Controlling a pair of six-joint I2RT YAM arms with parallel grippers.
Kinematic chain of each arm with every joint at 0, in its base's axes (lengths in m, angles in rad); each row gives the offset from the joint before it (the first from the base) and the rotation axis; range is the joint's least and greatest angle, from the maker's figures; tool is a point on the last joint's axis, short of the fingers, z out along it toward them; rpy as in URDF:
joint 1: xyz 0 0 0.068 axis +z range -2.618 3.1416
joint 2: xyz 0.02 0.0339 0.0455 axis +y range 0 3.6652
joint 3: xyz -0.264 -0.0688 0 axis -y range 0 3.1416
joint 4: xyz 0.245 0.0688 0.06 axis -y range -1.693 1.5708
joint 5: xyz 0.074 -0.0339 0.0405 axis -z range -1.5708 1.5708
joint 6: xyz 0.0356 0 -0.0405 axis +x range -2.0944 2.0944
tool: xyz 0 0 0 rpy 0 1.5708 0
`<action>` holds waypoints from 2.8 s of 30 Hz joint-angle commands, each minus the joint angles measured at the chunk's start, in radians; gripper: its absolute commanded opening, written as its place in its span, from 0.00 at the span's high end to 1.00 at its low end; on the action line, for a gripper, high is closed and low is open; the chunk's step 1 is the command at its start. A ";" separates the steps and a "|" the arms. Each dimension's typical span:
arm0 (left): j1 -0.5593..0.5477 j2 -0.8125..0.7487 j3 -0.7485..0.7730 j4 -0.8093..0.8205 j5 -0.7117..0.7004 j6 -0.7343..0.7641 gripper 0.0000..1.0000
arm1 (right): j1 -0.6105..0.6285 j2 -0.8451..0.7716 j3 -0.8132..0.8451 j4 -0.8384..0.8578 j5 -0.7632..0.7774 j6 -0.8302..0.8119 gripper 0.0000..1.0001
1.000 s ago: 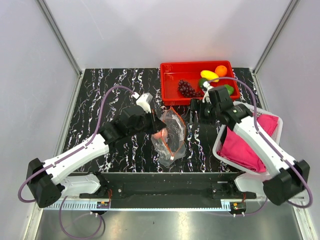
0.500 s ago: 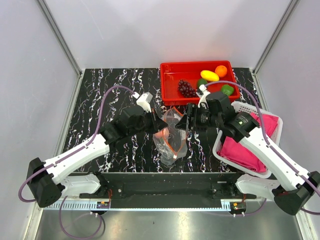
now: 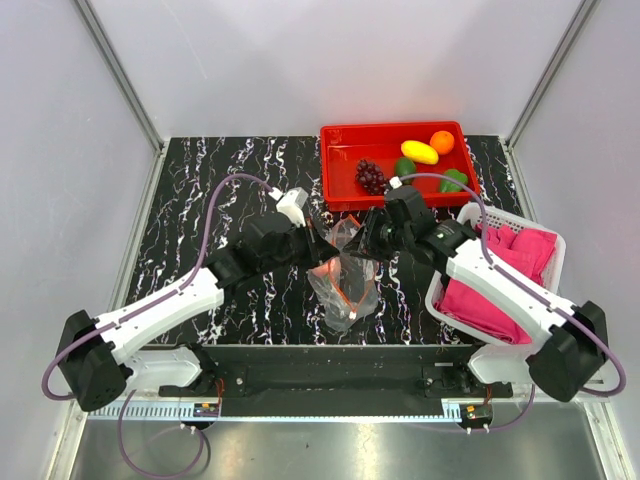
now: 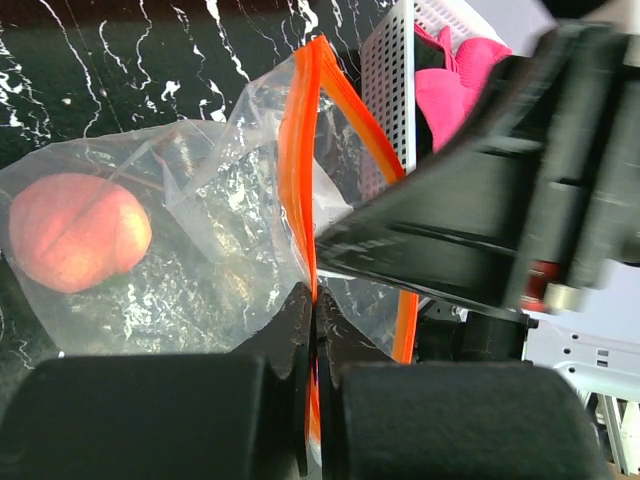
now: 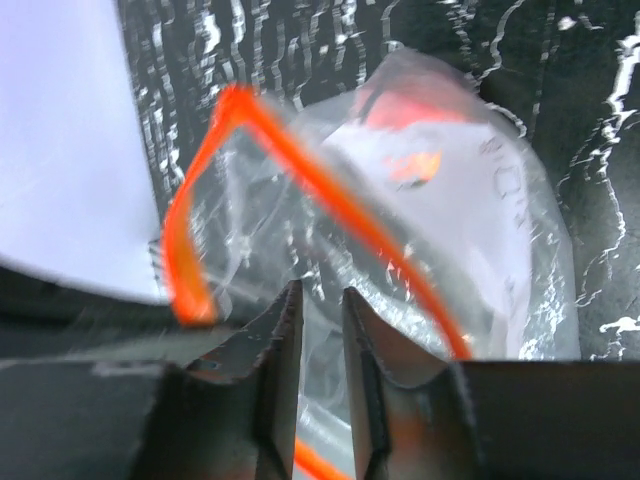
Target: Open the zip-top bag and remove the fake food
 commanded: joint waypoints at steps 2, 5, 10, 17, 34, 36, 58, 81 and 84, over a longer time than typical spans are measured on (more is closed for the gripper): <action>0.004 0.006 -0.013 0.084 0.029 -0.014 1.00 | 0.008 0.037 -0.020 0.076 0.088 0.062 0.80; 0.004 0.006 -0.013 0.088 0.034 -0.014 1.00 | 0.008 0.056 -0.034 0.087 0.094 0.093 0.82; 0.002 0.025 -0.008 0.097 0.051 -0.014 1.00 | 0.031 0.077 -0.037 0.101 0.100 0.136 0.82; -0.007 0.034 -0.007 0.109 0.071 -0.008 1.00 | 0.051 0.109 -0.043 0.110 0.119 0.172 0.80; -0.033 0.039 0.023 0.126 0.085 -0.017 1.00 | 0.063 0.125 -0.204 0.309 0.157 0.055 0.79; -0.036 0.043 0.023 0.126 0.085 -0.018 1.00 | 0.065 0.142 -0.208 0.344 0.131 0.031 0.78; -0.016 -0.268 -0.261 -0.339 -0.452 -0.172 0.59 | 0.065 0.237 -0.189 0.447 -0.031 -0.136 0.53; 0.208 0.103 -0.310 0.081 -0.093 -0.063 0.92 | 0.065 0.362 -0.172 0.561 -0.179 -0.186 0.33; 0.206 0.140 -0.307 0.123 -0.073 -0.070 0.92 | 0.065 0.388 -0.166 0.582 -0.203 -0.180 0.30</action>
